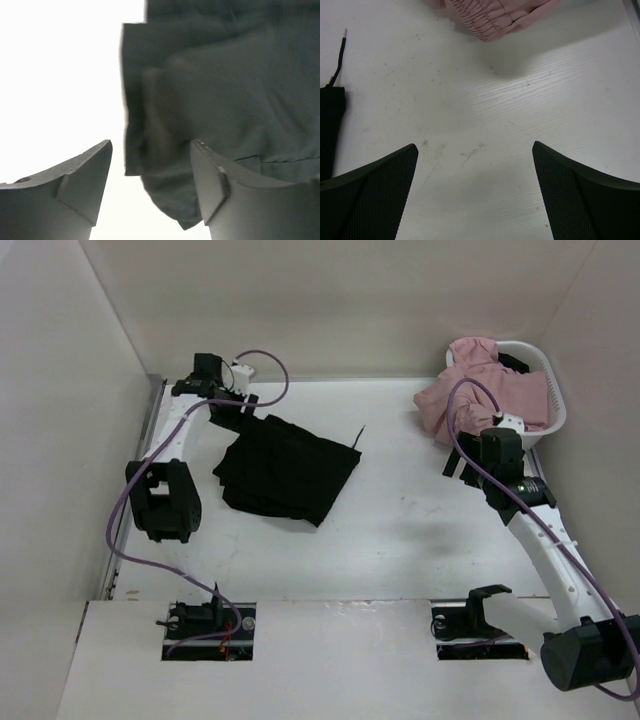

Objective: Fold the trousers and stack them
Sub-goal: Fold the trousers

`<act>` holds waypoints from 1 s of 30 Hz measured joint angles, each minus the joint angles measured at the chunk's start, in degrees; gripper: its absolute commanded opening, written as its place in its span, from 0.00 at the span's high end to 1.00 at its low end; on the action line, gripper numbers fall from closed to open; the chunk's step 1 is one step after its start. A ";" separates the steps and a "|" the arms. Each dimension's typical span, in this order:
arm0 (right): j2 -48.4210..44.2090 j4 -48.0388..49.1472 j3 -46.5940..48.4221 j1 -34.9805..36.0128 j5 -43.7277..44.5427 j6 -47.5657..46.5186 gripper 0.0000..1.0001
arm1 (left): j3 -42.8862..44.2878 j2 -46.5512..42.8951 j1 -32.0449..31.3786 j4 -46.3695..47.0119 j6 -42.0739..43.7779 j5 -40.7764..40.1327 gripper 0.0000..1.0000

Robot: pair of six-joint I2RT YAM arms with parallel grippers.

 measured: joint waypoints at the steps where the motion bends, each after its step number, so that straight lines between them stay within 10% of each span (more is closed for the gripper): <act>1: -0.09 0.00 0.00 -0.09 0.02 -0.33 0.00 | -0.11 -1.51 0.90 0.96 -0.87 0.04 0.00; 9: -0.28 0.35 0.00 0.13 -0.31 -0.63 0.00 | -8.09 -19.78 12.20 11.45 -6.71 1.88 0.00; 18: 5.70 2.86 0.02 10.95 -0.79 0.63 0.00 | -14.36 -0.81 13.46 11.98 -9.33 7.76 0.00; 30: 4.94 3.15 0.02 10.75 -1.09 2.62 0.00 | -21.68 1.36 10.78 9.22 -9.60 9.49 0.76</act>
